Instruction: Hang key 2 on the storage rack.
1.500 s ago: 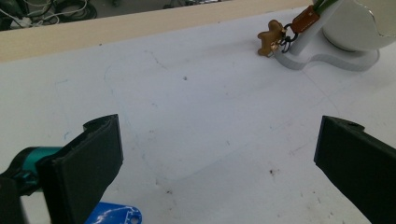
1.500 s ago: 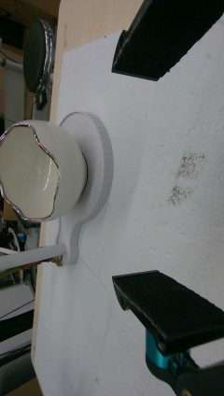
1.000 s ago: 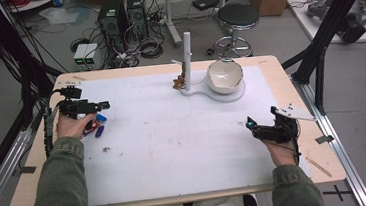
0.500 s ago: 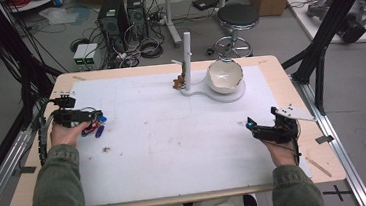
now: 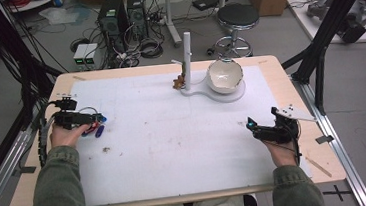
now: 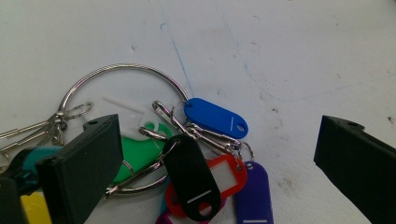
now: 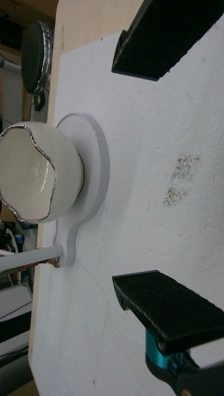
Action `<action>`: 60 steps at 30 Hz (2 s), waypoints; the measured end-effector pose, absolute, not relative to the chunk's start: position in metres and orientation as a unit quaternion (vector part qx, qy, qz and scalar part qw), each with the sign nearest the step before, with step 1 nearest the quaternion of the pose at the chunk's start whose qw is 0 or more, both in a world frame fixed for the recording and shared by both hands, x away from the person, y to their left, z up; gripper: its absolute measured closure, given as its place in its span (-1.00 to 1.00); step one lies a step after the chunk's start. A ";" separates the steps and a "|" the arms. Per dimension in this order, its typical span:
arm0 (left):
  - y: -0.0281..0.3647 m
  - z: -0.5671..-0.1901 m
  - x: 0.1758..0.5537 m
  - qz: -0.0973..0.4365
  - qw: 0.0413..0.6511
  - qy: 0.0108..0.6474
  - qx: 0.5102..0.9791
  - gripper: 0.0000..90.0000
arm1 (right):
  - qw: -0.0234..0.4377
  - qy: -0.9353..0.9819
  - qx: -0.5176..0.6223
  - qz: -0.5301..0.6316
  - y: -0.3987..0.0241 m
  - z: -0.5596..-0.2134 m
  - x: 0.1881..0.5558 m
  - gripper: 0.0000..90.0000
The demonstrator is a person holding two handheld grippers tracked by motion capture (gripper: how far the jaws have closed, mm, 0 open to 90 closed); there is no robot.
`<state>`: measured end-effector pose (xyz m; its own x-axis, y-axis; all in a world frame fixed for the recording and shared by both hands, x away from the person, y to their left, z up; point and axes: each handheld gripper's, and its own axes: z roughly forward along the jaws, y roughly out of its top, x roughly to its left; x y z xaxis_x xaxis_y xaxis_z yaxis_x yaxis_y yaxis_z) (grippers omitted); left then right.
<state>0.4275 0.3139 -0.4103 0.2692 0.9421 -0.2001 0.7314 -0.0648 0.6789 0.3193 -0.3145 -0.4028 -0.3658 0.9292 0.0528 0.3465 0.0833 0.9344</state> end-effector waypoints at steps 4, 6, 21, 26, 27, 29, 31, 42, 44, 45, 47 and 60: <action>0.314 -0.413 0.429 0.146 0.344 0.590 0.716 -0.96 | 0.300 0.671 0.477 0.482 -0.315 -0.403 0.319 -0.99; 0.316 -0.414 0.429 0.144 0.339 0.596 0.714 -0.96 | 0.301 0.671 0.476 0.482 -0.315 -0.403 0.319 -0.99; 0.318 -0.429 0.429 0.168 0.321 0.606 0.708 -0.62 | 0.301 0.671 0.476 0.482 -0.316 -0.403 0.318 -0.99; 0.325 -0.431 0.425 0.177 0.329 0.615 0.695 -0.43 | 0.301 0.672 0.477 0.481 -0.316 -0.403 0.318 -0.99; 0.325 -0.430 0.424 0.179 0.326 0.616 0.695 -0.40 | 0.300 0.672 0.477 0.480 -0.315 -0.403 0.318 -0.99; 0.322 -0.431 0.423 0.195 0.317 0.613 0.697 -0.12 | 0.300 0.674 0.476 0.479 -0.314 -0.403 0.319 -0.99; 0.322 -0.430 0.423 0.199 0.315 0.612 0.698 -0.03 | 0.302 0.674 0.474 0.479 -0.314 -0.403 0.319 -0.99; 0.330 -0.429 0.422 0.150 0.363 0.611 0.687 0.95 | 0.300 0.673 0.476 0.479 -0.314 -0.403 0.319 -0.99; 0.331 -0.429 0.422 0.149 0.364 0.610 0.688 0.95 | 0.301 0.674 0.475 0.479 -0.314 -0.403 0.319 -0.99; 0.332 -0.427 0.420 0.151 0.366 0.608 0.688 0.95 | 0.302 0.675 0.474 0.479 -0.314 -0.403 0.319 -0.98; 0.332 -0.426 0.420 0.150 0.369 0.606 0.688 0.95 | 0.301 0.675 0.475 0.478 -0.314 -0.403 0.319 -0.98; 0.337 -0.405 0.409 0.148 0.407 0.595 0.677 0.95 | 0.301 0.674 0.474 0.480 -0.313 -0.403 0.320 -0.98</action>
